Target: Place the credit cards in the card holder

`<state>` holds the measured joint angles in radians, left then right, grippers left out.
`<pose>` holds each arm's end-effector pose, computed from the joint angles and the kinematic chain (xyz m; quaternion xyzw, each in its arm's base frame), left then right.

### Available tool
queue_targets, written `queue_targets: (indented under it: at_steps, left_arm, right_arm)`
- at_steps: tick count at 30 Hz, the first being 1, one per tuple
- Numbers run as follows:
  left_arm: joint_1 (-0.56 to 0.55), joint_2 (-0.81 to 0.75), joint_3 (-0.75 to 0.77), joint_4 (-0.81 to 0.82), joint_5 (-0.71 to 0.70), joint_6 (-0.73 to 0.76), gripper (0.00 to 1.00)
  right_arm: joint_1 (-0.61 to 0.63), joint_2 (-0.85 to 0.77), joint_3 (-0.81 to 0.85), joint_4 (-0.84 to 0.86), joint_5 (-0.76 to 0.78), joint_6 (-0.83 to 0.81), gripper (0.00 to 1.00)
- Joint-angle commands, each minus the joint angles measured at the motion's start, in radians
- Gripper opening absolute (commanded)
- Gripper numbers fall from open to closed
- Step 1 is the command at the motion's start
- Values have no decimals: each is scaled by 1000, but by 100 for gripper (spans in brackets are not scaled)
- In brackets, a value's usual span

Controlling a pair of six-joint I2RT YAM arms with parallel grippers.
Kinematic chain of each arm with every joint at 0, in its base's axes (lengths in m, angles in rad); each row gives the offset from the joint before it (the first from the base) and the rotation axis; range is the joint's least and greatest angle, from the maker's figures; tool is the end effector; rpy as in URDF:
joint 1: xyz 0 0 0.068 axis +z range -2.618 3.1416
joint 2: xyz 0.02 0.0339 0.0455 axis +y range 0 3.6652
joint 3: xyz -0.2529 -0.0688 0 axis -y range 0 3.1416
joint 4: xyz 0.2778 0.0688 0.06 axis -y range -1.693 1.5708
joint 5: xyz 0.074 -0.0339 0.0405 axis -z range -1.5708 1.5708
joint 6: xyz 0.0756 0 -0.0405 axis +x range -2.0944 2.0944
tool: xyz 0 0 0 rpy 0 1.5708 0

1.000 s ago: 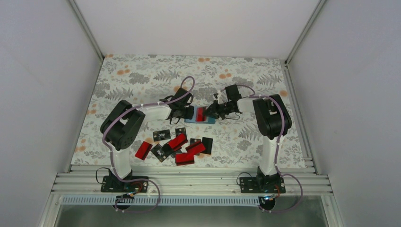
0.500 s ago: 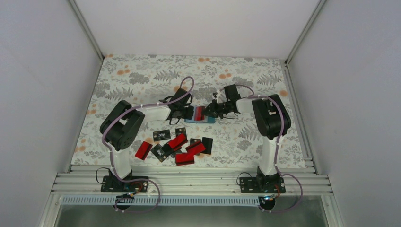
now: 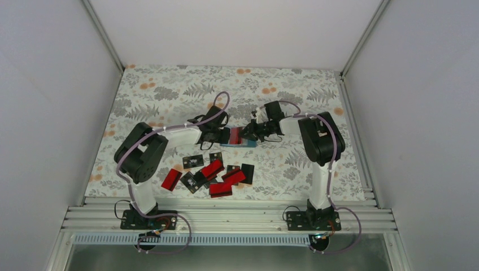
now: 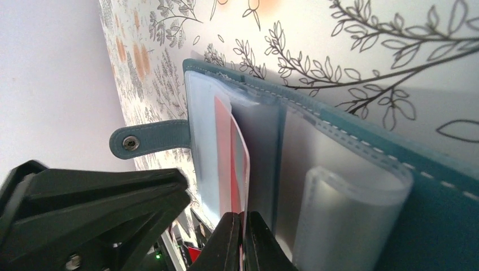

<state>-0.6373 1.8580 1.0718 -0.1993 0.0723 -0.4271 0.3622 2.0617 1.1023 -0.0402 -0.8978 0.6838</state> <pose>0.3286 -0.2501 0.0773 0.1108 0.9505 -0.1761 0.2309 0.3655 0.2017 0.0416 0.0177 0.8729 0.4875 0.0119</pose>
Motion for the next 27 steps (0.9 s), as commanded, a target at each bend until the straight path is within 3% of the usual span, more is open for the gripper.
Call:
queue_targets:
  at_steps: [1,6,27]
  left_arm:
    - [0,-88,3,-66,-10,5,8]
    - [16,-123,-11,-83,-36,15,9]
    - [25,14,-38,-28,-61,24,8]
  right_arm:
    - [14,49,11,-29,49,-23,4]
    - [15,62,13,-39,46,-35,4]
    - [19,68,60,-117,89,-90,5]
